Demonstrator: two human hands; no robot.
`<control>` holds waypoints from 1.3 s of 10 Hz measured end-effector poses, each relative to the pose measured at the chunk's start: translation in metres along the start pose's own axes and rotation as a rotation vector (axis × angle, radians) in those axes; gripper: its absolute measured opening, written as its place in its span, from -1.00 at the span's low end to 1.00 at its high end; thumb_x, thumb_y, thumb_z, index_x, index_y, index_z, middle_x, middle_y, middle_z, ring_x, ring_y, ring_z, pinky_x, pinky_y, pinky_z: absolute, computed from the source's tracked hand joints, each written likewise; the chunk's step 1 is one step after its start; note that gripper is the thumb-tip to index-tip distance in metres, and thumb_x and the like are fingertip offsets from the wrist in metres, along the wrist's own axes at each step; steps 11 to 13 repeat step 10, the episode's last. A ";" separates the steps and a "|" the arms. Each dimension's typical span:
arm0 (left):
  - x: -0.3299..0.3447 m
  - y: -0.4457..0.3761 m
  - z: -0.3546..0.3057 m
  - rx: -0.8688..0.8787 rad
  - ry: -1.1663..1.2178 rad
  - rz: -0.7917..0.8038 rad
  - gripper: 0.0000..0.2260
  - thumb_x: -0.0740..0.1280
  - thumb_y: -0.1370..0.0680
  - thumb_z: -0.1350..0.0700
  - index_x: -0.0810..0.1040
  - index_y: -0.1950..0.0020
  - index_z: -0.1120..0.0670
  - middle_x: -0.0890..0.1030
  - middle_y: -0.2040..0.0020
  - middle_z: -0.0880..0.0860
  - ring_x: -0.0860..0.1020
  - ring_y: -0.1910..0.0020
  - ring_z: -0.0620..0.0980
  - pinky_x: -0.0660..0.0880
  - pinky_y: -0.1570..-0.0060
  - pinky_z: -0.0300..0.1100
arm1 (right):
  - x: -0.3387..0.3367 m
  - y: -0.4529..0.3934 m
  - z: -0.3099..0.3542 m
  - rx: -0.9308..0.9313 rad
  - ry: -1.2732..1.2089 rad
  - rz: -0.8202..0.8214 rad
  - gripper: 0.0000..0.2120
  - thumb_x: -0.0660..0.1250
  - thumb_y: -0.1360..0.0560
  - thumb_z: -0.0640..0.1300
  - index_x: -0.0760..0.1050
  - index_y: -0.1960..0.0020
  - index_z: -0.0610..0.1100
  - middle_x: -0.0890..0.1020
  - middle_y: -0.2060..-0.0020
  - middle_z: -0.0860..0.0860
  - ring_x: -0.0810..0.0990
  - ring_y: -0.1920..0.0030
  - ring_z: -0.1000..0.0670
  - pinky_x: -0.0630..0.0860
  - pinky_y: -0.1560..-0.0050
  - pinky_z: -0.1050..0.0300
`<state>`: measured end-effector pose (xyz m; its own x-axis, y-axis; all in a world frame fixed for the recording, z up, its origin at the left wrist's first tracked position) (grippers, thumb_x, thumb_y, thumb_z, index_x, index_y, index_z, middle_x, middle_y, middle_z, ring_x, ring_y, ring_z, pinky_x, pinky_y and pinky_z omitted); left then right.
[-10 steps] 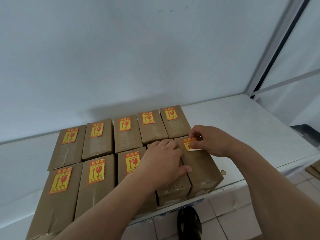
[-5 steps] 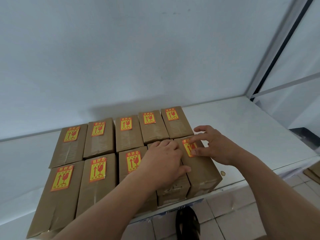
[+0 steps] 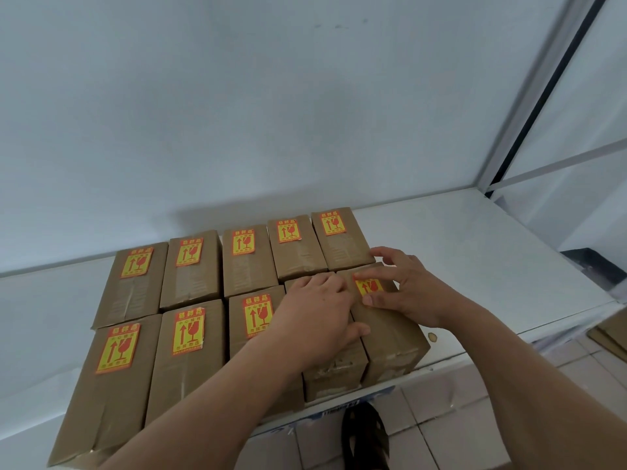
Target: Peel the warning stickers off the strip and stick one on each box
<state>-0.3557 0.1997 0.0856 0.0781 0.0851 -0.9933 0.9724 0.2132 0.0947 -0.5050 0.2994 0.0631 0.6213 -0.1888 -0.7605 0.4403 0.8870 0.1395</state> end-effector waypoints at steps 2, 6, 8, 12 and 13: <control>0.002 -0.001 0.001 0.009 0.014 -0.008 -0.46 0.09 -0.55 -0.30 0.35 -0.42 -0.02 0.37 -0.38 -0.01 0.25 -0.40 0.01 0.16 -0.40 0.01 | -0.003 -0.001 0.004 0.024 0.129 0.032 -0.58 0.36 -0.43 0.24 0.42 -0.28 0.36 0.06 -0.50 0.24 0.00 -0.46 0.05 0.12 -0.46 -0.09; -0.002 -0.004 -0.001 -0.005 -0.020 -0.010 -0.46 0.09 -0.54 -0.32 0.41 -0.37 -0.02 0.41 -0.34 -0.03 0.28 -0.38 0.00 0.17 -0.39 0.00 | -0.007 0.006 -0.007 0.068 0.013 -0.058 -0.58 0.43 -0.40 0.16 0.49 -0.24 0.28 0.17 -0.49 0.17 0.09 -0.47 0.02 0.22 -0.39 -0.08; -0.004 -0.005 -0.001 -0.017 -0.016 0.012 -0.45 0.10 -0.53 -0.33 0.40 -0.37 -0.01 0.40 -0.34 -0.03 0.28 -0.38 0.00 0.16 -0.39 0.00 | -0.006 0.004 -0.010 0.086 0.023 -0.041 -0.58 0.44 -0.40 0.15 0.47 -0.24 0.30 0.18 -0.49 0.15 0.09 -0.47 -0.01 0.21 -0.39 -0.08; -0.003 -0.004 -0.001 -0.002 -0.004 0.001 -0.44 0.09 -0.54 -0.32 0.37 -0.39 0.00 0.39 -0.37 -0.01 0.27 -0.40 0.01 0.16 -0.40 0.01 | -0.006 0.006 -0.006 0.080 -0.018 -0.072 -0.59 0.45 -0.40 0.13 0.48 -0.23 0.29 0.23 -0.47 0.15 0.14 -0.45 0.02 0.26 -0.37 -0.05; -0.003 -0.004 -0.001 -0.002 -0.004 0.001 -0.44 0.09 -0.54 -0.32 0.37 -0.39 0.00 0.39 -0.37 -0.01 0.27 -0.40 0.01 0.16 -0.40 0.01 | -0.006 0.006 -0.006 0.080 -0.018 -0.072 -0.59 0.45 -0.40 0.13 0.48 -0.23 0.29 0.23 -0.47 0.15 0.14 -0.45 0.02 0.26 -0.37 -0.05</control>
Point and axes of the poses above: each hand's wrist, its own y-axis away from the middle knuckle, its own x-axis out of the palm, z = x × y, the point moved 3 cm from there along -y, towards the middle knuckle
